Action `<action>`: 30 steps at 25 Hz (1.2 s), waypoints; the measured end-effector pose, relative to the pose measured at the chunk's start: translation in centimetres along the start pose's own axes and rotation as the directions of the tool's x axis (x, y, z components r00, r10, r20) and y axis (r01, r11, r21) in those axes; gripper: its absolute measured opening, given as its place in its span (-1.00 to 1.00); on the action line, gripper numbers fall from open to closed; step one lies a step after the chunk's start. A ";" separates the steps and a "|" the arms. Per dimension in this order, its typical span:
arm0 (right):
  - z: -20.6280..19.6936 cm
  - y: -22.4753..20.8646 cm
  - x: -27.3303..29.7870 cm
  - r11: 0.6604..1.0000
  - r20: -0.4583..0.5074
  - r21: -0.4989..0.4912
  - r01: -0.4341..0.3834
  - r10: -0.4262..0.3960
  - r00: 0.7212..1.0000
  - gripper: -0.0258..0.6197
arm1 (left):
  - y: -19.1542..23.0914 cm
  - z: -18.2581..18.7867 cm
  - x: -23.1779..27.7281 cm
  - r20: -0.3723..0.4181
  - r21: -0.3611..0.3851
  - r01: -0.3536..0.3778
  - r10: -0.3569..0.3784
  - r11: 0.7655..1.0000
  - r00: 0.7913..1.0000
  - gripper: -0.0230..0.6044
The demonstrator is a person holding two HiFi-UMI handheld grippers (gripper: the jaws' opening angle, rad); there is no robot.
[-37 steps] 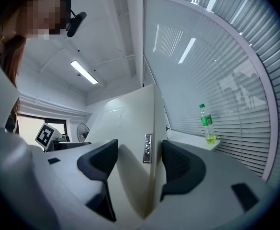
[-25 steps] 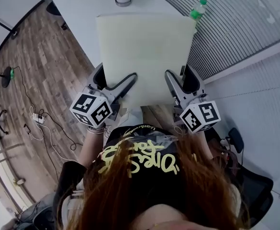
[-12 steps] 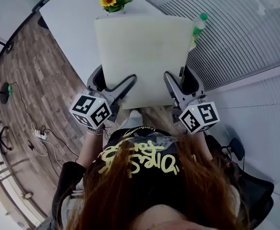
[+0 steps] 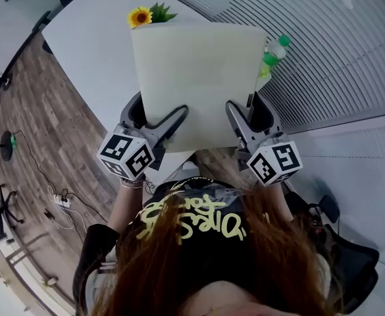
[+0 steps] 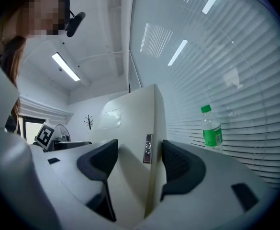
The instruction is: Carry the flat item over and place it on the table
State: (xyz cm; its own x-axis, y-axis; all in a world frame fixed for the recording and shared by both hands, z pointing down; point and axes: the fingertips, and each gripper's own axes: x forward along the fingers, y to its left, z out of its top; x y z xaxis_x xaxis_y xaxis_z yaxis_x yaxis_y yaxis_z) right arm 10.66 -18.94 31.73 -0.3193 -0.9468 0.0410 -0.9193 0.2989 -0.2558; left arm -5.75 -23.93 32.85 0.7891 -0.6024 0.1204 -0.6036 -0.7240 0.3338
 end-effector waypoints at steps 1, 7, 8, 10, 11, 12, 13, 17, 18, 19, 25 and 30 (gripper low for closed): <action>0.0 -0.3 0.6 1.000 -0.006 0.000 0.004 -0.004 1.000 -0.04 | 0.5 0.1 0.5 -0.005 -0.003 0.002 -0.002 1.000 1.000 0.60; -1.4 -1.7 3.6 1.000 -0.045 0.006 0.023 -0.022 0.999 -0.04 | 3.3 -0.8 2.6 -0.028 -0.030 0.002 -0.003 1.000 1.000 0.60; -1.9 -1.9 3.5 1.000 -0.048 0.010 0.027 -0.027 0.998 -0.04 | 3.5 -1.3 2.8 -0.033 -0.035 0.004 -0.005 0.999 0.999 0.60; -2.7 -2.4 3.7 0.999 -0.052 0.012 0.039 -0.038 0.998 -0.04 | 3.9 -2.2 3.3 -0.041 -0.044 0.008 -0.009 0.999 0.999 0.60; -2.8 -2.6 4.0 0.999 -0.053 0.010 0.044 -0.043 0.998 -0.04 | 4.1 -2.3 3.7 -0.044 -0.049 0.009 -0.011 0.999 0.999 0.60; -2.7 -2.9 4.4 0.999 -0.053 0.008 0.047 -0.047 0.997 -0.04 | 4.4 -2.2 4.1 -0.045 -0.054 0.009 -0.012 0.998 0.999 0.60; -2.6 -3.2 4.8 0.999 -0.054 0.008 0.049 -0.048 0.997 -0.04 | 4.6 -2.1 4.5 -0.045 -0.058 0.008 -0.010 0.998 0.999 0.60; -2.6 -4.8 5.4 0.999 -0.063 0.024 0.037 -0.036 0.997 -0.04 | 4.6 -2.3 5.8 -0.041 -0.060 -0.014 0.011 0.998 0.999 0.60; -2.6 -5.1 5.6 0.999 -0.062 0.023 0.029 -0.028 0.998 -0.04 | 4.7 -2.3 6.1 -0.037 -0.059 -0.022 0.020 0.998 0.999 0.60; -2.5 -5.4 5.9 1.000 -0.059 0.021 0.018 -0.017 0.998 -0.04 | 4.8 -2.3 6.3 -0.032 -0.059 -0.033 0.031 0.998 0.999 0.60; -2.2 -6.9 7.9 0.996 -0.090 -0.012 -0.088 0.087 0.992 -0.04 | 5.0 -2.7 7.2 -0.001 -0.085 -0.118 0.118 0.989 0.993 0.60; -2.4 -8.0 8.5 0.991 -0.109 -0.007 -0.137 0.135 0.985 -0.04 | 4.8 -3.2 7.9 0.009 -0.096 -0.167 0.169 0.981 0.986 0.60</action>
State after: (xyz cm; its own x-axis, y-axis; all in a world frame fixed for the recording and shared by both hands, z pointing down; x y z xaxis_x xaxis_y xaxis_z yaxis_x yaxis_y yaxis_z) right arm 14.76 -29.11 36.43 -0.4636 -0.8790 0.1113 -0.8687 0.4263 -0.2521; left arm -2.11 -31.08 38.40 0.6750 -0.7188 0.1664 -0.7130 -0.5776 0.3975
